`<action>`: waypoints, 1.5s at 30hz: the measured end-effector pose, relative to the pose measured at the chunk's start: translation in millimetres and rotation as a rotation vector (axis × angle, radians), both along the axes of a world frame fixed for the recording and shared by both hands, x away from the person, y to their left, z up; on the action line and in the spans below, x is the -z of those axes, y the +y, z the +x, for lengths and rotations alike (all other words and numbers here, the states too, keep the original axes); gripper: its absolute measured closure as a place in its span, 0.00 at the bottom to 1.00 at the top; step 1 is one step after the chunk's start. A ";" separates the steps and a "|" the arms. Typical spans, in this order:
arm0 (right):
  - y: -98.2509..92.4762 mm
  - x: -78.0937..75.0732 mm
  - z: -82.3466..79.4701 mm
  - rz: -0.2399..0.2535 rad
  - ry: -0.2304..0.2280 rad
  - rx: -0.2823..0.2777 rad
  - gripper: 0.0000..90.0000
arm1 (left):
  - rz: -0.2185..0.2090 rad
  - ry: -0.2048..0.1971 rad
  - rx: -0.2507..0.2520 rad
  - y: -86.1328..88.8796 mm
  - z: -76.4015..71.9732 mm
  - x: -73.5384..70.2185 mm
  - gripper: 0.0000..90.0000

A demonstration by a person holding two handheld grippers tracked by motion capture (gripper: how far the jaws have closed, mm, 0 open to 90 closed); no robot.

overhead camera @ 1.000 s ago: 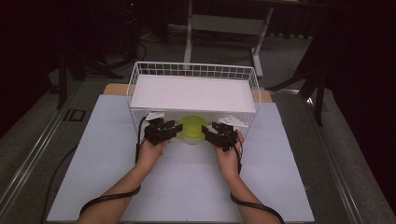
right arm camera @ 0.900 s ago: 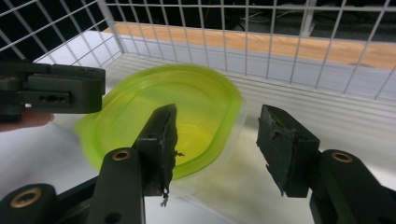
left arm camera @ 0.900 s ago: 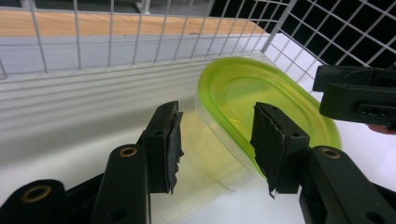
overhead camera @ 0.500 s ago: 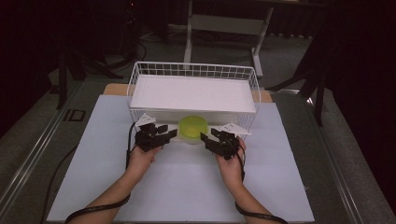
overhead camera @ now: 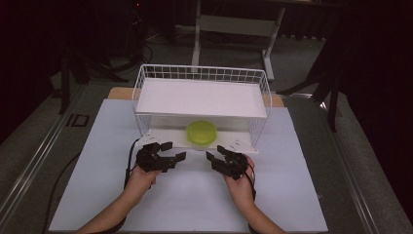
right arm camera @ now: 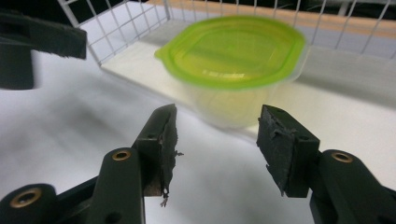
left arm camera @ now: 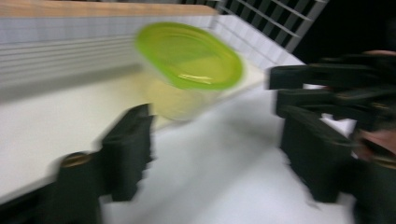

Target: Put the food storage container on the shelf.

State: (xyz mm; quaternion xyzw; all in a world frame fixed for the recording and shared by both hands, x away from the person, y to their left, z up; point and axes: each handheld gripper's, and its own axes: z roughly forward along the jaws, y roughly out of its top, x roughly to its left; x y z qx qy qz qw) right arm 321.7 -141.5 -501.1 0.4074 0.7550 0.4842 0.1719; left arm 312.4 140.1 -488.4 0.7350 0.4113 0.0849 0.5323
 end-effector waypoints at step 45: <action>39.7 13.8 48.0 -0.069 0.049 0.033 0.98 | -0.009 -0.063 0.044 -7.6 -31.5 18.3 0.02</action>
